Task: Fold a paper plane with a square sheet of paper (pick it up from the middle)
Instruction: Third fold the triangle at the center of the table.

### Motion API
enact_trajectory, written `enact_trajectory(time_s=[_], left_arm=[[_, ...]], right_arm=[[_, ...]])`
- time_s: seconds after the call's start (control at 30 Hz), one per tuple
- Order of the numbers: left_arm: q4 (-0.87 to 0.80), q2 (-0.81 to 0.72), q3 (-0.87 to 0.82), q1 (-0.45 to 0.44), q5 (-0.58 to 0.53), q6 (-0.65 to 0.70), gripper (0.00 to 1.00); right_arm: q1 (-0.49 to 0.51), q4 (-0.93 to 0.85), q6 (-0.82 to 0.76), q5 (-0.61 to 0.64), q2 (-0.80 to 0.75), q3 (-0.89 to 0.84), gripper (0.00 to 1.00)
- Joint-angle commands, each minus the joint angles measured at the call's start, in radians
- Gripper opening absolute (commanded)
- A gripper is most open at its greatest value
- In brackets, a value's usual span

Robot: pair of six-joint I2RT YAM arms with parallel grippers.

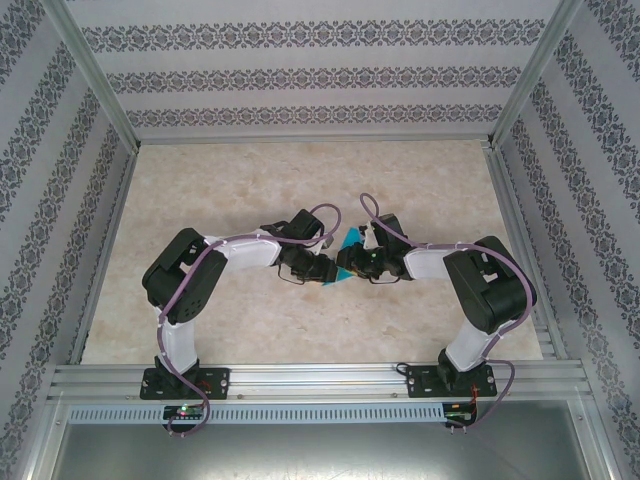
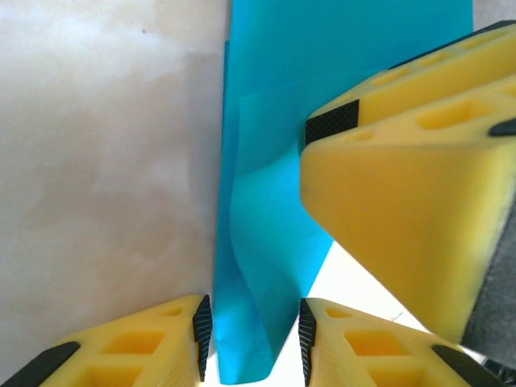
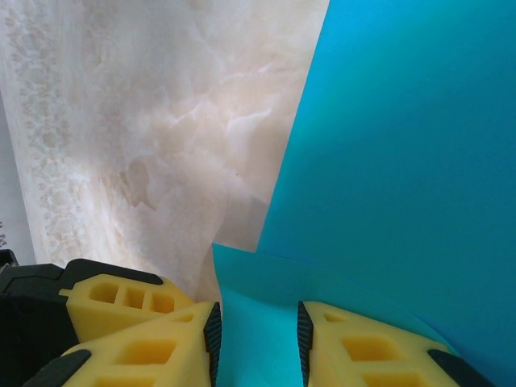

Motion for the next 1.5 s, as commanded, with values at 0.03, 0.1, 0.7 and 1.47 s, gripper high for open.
enact_trajectory(time_s=[0.03,0.1,0.7,1.47], left_arm=[[-0.087,0.016,0.034,-0.007,-0.029,0.071,0.35],[-0.085,0.022,0.038,-0.007,-0.027,0.071,0.34],[-0.064,0.017,0.05,-0.011,0.02,0.107,0.34],[-0.066,-0.015,0.055,-0.029,-0.029,0.185,0.38]], right_arm=[[-0.014,-0.029,-0.025,-0.003,0.0,-0.002,0.33],[-0.014,-0.029,-0.025,-0.003,-0.001,-0.002,0.33],[-0.017,-0.021,-0.024,-0.018,0.005,-0.002,0.32],[-0.029,-0.003,-0.008,-0.047,0.011,-0.007,0.31]])
